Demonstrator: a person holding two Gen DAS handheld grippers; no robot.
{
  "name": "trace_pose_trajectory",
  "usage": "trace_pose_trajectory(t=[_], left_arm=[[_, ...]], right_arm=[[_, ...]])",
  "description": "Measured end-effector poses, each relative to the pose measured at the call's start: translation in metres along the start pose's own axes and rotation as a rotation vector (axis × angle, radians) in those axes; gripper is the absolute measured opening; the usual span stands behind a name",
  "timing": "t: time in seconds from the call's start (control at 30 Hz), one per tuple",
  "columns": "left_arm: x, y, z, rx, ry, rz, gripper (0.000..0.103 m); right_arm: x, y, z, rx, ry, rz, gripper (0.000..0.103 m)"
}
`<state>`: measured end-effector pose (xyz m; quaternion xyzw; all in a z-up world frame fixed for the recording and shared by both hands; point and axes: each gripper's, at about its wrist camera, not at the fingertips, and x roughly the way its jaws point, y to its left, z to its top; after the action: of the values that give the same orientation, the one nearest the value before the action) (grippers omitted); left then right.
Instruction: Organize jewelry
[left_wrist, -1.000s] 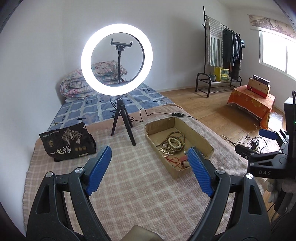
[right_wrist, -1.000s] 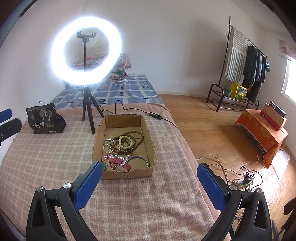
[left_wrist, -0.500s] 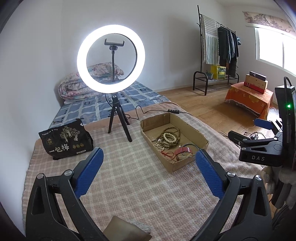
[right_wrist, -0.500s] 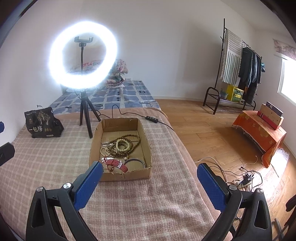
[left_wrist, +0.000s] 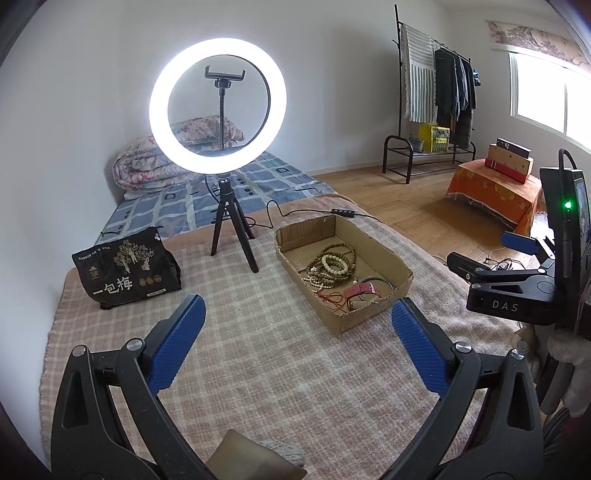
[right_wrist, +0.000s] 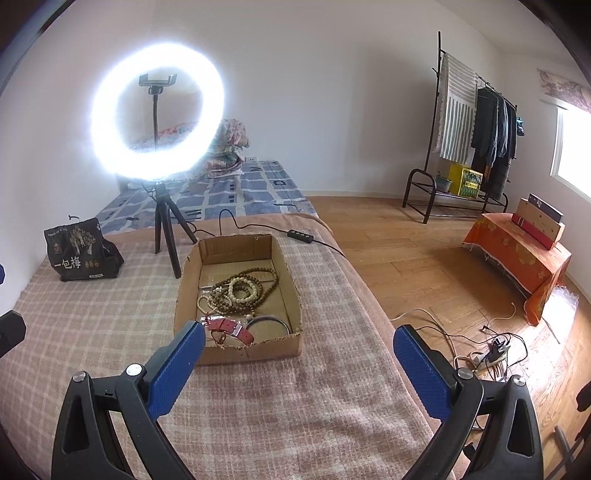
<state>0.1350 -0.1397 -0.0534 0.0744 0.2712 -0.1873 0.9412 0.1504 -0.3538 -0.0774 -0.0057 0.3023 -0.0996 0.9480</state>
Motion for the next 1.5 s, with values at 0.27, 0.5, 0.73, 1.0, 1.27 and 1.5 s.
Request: trace_pose_trajectory(t=[0.27, 0.5, 0.73, 1.0, 1.27, 1.5], left_arm=[[0.0003, 0.0003, 0.0001, -0.002, 0.000, -0.004, 0.103], [0.0001, 0.0002, 0.0008, -0.006, 0.000, -0.008, 0.103], [-0.0006, -0.0029, 0.0016, -0.005, -0.003, -0.011, 0.103], [-0.0007, -0.0032, 0.0015, -0.005, -0.003, -0.011, 0.103], [-0.0014, -0.0053, 0.0017, -0.005, -0.003, -0.011, 0.103], [-0.0016, -0.0048, 0.0015, -0.004, -0.003, -0.011, 0.103]], right_arm=[[0.0017, 0.0027, 0.0002, 0.001, 0.002, 0.006, 0.103], [0.0039, 0.0034, 0.0003, 0.010, 0.011, 0.017, 0.103], [0.0043, 0.0033, 0.0000, 0.008, 0.011, 0.016, 0.103], [0.0047, 0.0034, -0.0007, 0.009, 0.014, 0.017, 0.103], [0.0051, 0.0034, -0.0009, 0.011, 0.014, 0.017, 0.103], [0.0055, 0.0039, -0.0020, 0.013, 0.016, 0.019, 0.103]])
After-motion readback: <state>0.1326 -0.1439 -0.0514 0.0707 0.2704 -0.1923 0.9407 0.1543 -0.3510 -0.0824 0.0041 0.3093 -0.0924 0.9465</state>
